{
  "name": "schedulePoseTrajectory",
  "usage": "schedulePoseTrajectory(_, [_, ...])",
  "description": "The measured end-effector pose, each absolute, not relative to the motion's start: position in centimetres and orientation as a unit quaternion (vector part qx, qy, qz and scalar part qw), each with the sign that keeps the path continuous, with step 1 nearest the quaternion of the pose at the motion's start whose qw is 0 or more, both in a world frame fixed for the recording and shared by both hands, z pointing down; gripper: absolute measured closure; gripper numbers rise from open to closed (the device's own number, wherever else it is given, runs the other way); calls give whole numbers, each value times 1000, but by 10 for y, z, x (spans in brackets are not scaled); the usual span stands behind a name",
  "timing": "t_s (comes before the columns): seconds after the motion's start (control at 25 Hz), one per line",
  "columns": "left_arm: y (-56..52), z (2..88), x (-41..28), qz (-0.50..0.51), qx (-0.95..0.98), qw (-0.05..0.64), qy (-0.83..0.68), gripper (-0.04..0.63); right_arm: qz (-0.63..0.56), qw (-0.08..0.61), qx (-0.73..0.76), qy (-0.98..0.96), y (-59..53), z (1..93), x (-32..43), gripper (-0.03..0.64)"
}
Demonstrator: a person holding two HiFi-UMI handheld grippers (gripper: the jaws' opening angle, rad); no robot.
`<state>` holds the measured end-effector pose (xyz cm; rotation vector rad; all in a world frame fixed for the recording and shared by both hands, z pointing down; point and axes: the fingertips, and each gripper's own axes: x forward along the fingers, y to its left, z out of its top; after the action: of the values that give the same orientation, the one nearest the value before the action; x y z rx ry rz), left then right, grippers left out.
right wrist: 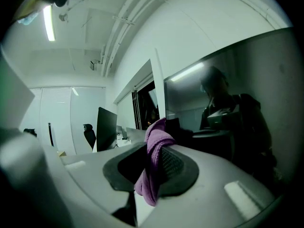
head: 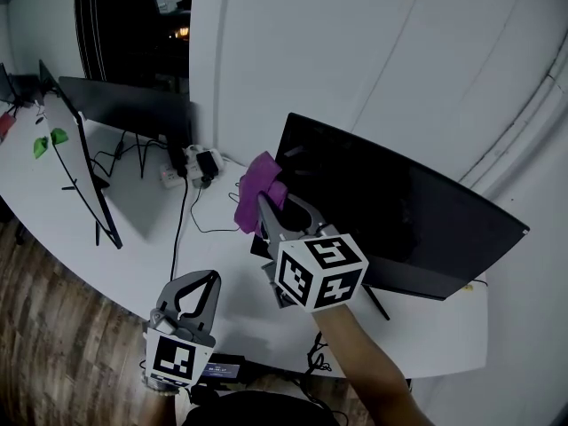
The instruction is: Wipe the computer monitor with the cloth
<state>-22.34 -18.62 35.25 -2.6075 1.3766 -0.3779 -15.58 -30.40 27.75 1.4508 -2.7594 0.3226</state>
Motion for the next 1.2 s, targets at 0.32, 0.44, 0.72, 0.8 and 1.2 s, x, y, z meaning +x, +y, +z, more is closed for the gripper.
schedulePoseTrajectory(0.32, [-187,353,-221,-125,-874,82,462,591,88,-32,460,-883,-310,237,-152,552])
schedulePoseTrajectory(0.44, [-187,351,-221,-125,-874,83,463,591,86,-46,457,-884,-311,224,-150,552])
schedulePoseTrajectory(0.72, [-185,350,-221,-123,-872,82,466,591,83,-77,453,-884,-312,195,-143,552])
schedulePoseTrajectory(0.8, [-184,350,-220,-123,-872,83,466,591,77,-83,453,-884,-312,186,-141,552])
schedulePoseTrajectory(1.2, [-180,345,-214,-119,-873,89,464,591,8,-78,451,-889,-309,143,-137,552])
